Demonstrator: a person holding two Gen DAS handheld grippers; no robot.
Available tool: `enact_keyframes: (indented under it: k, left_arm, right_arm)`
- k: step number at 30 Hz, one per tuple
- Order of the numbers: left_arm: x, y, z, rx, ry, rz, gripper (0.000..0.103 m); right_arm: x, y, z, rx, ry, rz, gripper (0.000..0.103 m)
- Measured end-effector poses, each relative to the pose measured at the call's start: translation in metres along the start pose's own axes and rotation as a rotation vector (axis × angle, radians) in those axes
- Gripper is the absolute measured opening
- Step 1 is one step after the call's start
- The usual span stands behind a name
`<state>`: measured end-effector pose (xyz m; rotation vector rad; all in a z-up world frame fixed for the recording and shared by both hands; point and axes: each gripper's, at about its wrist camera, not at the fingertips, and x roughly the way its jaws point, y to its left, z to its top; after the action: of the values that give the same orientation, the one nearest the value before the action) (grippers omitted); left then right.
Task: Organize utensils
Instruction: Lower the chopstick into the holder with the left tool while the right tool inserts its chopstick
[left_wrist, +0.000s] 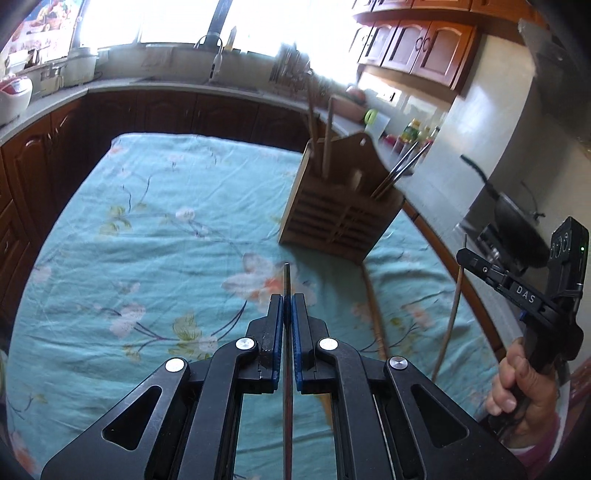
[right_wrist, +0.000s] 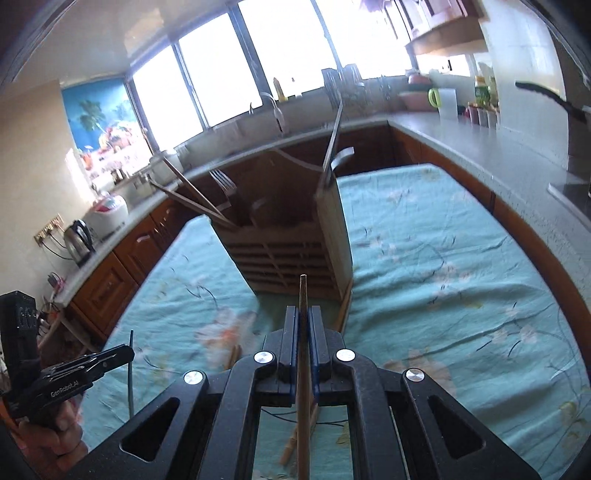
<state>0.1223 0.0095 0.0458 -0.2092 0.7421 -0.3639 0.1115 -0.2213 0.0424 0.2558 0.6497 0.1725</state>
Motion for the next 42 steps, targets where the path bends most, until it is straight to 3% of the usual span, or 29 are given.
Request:
enact_keyframes:
  k: [13, 29, 42]
  left_arm:
    - [-0.047, -0.013, 0.034, 0.035, -0.156, -0.024, 0.004]
    - [-0.053, -0.025, 0.061, 0.056, -0.225, -0.033, 0.004]
    - [-0.058, -0.060, 0.127, 0.107, -0.373, -0.064, 0.004]
  right_arm:
    - [-0.064, 0.014, 0.051, -0.027, -0.197, 0.024, 0.005]
    - [-0.066, 0.014, 0.066, -0.022, -0.241, 0.027, 0.005]
    - [-0.063, 0.013, 0.112, -0.020, -0.343, 0.018, 0.005]
